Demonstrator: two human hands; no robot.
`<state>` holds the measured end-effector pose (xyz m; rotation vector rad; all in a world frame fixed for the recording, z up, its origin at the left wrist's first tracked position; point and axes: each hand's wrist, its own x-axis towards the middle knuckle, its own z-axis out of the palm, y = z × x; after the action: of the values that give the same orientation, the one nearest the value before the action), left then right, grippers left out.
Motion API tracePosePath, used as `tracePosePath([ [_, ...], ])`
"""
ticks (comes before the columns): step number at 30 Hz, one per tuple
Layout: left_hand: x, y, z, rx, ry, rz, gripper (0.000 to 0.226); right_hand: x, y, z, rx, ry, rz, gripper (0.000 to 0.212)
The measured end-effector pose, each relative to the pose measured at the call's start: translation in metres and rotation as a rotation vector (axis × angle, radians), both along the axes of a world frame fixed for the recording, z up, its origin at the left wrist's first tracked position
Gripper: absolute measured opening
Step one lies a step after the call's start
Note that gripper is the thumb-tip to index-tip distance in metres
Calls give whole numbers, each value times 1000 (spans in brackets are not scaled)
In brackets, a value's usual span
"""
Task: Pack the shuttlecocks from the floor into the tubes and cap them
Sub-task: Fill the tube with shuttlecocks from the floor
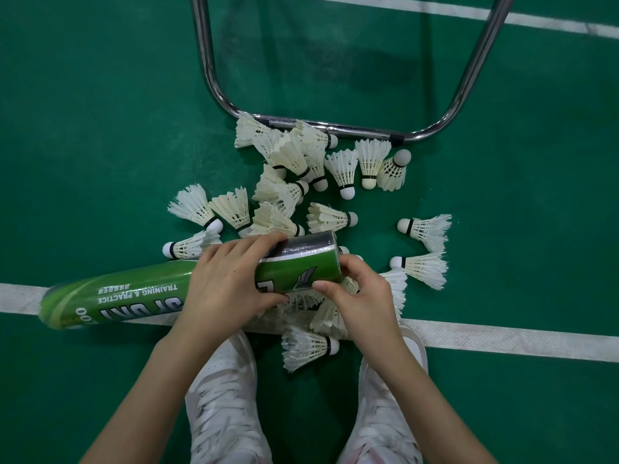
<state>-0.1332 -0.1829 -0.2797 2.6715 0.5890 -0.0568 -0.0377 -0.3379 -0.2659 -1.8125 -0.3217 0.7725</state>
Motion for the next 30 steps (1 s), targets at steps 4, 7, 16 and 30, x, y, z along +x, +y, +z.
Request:
tracePosePath([
  [4, 0, 1, 0, -12, 8, -1, 85, 0, 1, 0, 57, 92, -24, 32],
  [7, 0, 1, -1, -9, 1, -5, 85, 0, 1, -1, 82, 137, 1, 30],
  [16, 0, -1, -1, 6, -7, -3, 86, 8, -2, -2, 95, 119, 113, 29],
  [30, -1, -1, -4, 17, -9, -11, 86, 11, -4, -7, 50, 84, 145, 26],
])
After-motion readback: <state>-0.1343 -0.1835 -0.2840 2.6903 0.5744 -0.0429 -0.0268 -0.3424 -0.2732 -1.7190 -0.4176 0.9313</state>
